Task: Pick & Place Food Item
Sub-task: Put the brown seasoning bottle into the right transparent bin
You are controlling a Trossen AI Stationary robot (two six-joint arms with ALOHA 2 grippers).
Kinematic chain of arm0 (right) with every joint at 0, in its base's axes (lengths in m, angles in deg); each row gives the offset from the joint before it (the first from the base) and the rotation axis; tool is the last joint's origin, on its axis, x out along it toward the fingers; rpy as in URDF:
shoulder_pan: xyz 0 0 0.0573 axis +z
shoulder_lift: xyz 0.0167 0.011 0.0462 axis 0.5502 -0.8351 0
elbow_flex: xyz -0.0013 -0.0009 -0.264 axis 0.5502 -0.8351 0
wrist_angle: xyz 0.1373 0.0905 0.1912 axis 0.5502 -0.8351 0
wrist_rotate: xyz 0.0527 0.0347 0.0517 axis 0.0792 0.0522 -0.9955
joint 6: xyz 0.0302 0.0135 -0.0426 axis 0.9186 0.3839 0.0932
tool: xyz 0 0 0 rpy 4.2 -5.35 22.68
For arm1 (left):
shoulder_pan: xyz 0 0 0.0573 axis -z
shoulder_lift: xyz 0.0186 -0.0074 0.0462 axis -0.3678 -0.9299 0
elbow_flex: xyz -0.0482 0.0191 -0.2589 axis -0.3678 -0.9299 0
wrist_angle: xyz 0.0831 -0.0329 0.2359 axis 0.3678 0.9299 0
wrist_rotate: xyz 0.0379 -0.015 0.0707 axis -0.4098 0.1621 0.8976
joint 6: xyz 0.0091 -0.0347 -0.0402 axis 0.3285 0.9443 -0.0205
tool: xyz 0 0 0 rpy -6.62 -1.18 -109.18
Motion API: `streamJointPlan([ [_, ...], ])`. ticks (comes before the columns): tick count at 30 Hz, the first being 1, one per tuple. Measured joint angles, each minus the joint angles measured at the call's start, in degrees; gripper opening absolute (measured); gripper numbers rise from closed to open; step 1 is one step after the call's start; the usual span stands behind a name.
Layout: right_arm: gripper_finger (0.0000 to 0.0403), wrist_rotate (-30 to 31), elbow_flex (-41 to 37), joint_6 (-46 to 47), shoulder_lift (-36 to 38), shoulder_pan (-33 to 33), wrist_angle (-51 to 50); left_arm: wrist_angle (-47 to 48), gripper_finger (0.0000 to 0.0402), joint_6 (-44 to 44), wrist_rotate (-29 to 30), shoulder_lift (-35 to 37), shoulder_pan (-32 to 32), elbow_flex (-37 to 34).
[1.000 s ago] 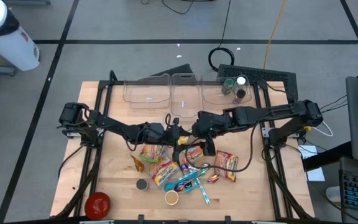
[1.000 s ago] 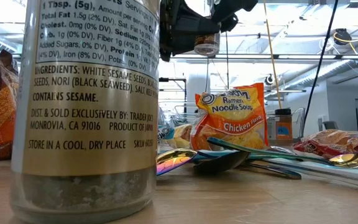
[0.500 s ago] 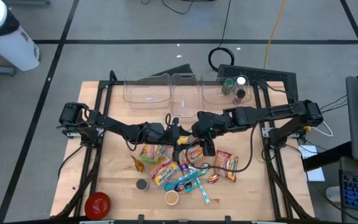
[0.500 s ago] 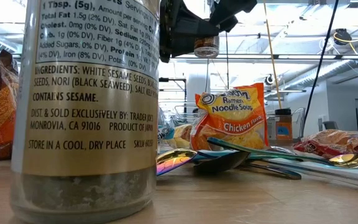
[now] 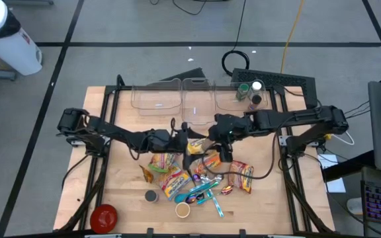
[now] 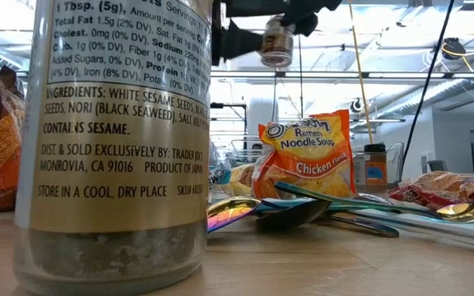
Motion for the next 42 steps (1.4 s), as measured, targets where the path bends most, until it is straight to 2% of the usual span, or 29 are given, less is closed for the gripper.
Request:
streamJointPlan([
  [6, 0.0161, 2.3, 0.0, 1.2, 4.5, -2.3, -4.0, 7.0, 0.0275, -0.2, 0.0, 4.6, -0.1, 0.0],
  [10, 0.0161, 6.8, 0.0, 1.1, 8.2, -5.6, -6.9, 13.9, 0.0253, -0.6, 0.3, 8.7, -0.1, -0.1],
  [12, 0.0161, 7.4, -0.7, 1.0, 10.1, -8.4, -7.0, 13.7, 0.0249, -0.5, 0.4, 10.3, -0.1, -0.1],
  [16, 0.0161, 7.2, -4.3, 0.5, 13.6, -17.5, -6.1, 13.4, 0.0248, -1.0, 0.5, 12.8, 0.4, -0.9],
  [22, 0.0161, 7.1, -14.4, -0.1, 16.7, -35.9, -1.8, 13.8, 0.0248, -0.7, 0.6, 13.6, 0.6, -2.8],
  [27, 0.0161, 1.2, -24.4, -0.1, 16.2, -46.6, 5.9, 13.6, 0.0248, -0.3, 0.5, 13.5, 0.6, -4.0],
  [33, 0.0161, 0.9, -32.8, -0.2, 15.8, -51.9, 14.6, 13.4, 0.0248, -0.3, 0.6, 13.5, 0.3, -4.2],
  [42, 0.0161, -0.6, -36.7, -0.4, 14.8, -52.0, 18.4, 12.9, 0.0248, -0.3, 0.6, 13.5, 0.3, -4.2],
])
